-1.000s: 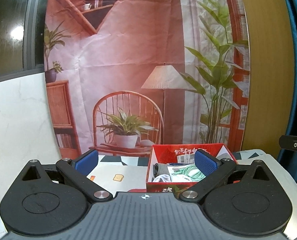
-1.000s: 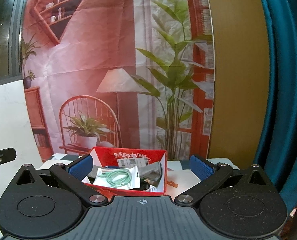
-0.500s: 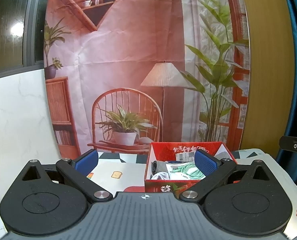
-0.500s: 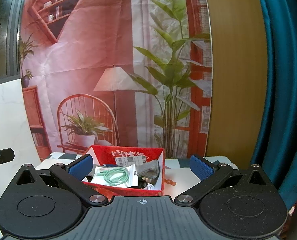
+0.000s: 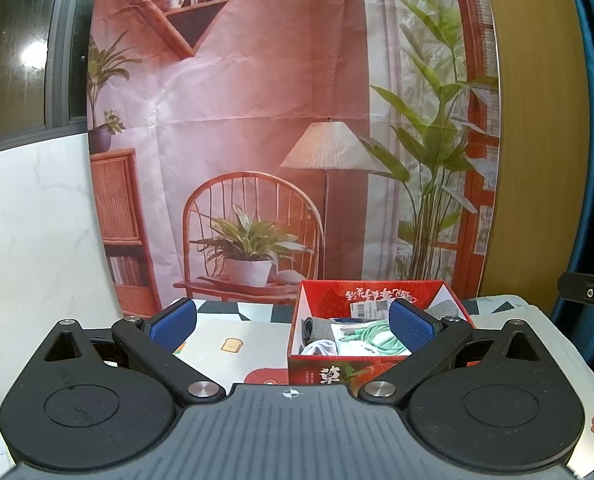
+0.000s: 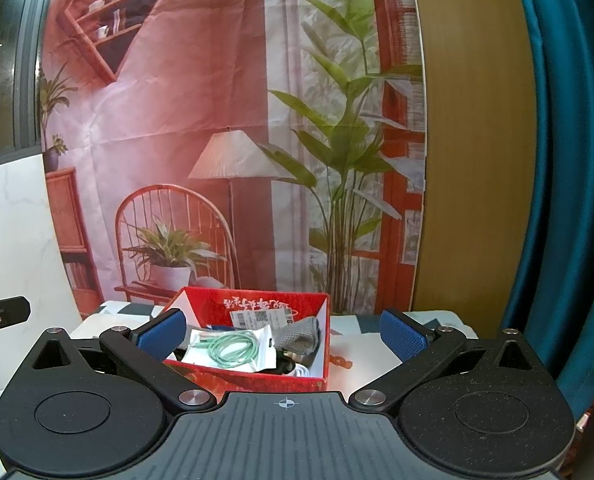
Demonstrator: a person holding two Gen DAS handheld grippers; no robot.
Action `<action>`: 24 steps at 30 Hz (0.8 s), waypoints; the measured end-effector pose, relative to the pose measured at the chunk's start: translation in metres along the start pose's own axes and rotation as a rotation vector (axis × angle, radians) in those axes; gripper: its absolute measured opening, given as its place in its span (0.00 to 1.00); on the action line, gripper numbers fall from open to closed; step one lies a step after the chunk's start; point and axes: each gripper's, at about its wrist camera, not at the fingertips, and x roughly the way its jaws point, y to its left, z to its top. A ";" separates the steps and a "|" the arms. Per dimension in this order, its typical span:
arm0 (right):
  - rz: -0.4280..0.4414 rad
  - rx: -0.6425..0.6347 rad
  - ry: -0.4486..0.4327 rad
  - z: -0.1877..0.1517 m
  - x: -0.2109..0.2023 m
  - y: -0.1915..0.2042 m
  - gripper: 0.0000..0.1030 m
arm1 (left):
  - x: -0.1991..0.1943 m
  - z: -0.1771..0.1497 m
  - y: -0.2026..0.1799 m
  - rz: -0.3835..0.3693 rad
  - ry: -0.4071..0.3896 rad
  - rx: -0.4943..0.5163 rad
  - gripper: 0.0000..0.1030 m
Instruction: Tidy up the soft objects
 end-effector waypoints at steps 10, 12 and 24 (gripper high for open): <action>0.000 0.000 0.000 0.000 0.000 0.000 1.00 | 0.001 -0.001 0.001 0.001 0.003 -0.002 1.00; 0.000 0.000 0.000 0.000 0.000 0.000 1.00 | 0.001 -0.001 0.002 0.001 0.003 -0.003 1.00; 0.000 -0.001 -0.002 0.000 0.001 -0.001 1.00 | -0.001 -0.001 0.001 0.007 0.001 -0.012 1.00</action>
